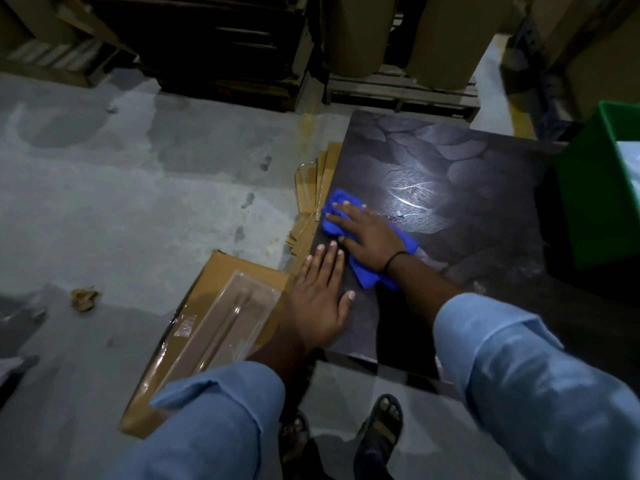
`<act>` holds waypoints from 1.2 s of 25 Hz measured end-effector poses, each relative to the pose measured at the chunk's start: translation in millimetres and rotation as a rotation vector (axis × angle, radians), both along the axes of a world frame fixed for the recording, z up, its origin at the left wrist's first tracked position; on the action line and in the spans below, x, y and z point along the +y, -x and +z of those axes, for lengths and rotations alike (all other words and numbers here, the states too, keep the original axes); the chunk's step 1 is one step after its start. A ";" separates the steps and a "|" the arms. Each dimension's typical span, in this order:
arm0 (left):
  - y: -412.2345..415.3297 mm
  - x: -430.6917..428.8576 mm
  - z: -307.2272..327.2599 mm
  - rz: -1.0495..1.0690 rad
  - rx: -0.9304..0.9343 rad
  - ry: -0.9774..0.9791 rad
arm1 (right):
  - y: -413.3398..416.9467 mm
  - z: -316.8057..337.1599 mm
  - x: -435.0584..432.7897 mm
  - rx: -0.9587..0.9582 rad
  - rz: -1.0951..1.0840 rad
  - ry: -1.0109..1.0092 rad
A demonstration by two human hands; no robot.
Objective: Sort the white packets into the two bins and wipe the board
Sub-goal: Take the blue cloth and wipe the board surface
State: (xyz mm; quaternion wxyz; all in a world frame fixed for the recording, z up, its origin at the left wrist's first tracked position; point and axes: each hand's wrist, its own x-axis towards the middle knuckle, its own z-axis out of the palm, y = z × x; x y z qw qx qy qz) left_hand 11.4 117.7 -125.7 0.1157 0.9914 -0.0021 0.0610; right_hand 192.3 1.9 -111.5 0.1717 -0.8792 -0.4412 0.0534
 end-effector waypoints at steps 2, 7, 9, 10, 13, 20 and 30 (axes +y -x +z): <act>2.9 -1.7 4.4 0.017 0.041 0.002 | 27.8 4.1 -22.1 0.006 -0.005 -0.003; 31.4 -12.6 11.2 0.104 0.091 0.018 | 86.8 4.7 -63.3 0.025 -0.179 -0.010; 44.8 -12.8 13.7 0.084 0.106 0.026 | 115.6 6.5 -68.6 0.017 -0.257 -0.016; 49.1 -12.1 14.3 0.069 0.112 0.040 | 130.2 7.4 -67.5 0.015 -0.304 -0.016; 57.3 -11.5 19.0 0.057 0.140 0.115 | 161.8 12.6 -48.0 0.048 -0.462 -0.001; 111.7 4.2 28.3 0.322 -0.016 0.567 | 135.6 32.0 13.3 0.237 -0.388 0.205; 105.8 -15.5 64.7 0.253 0.065 0.348 | 115.1 89.0 1.9 0.297 -0.491 0.206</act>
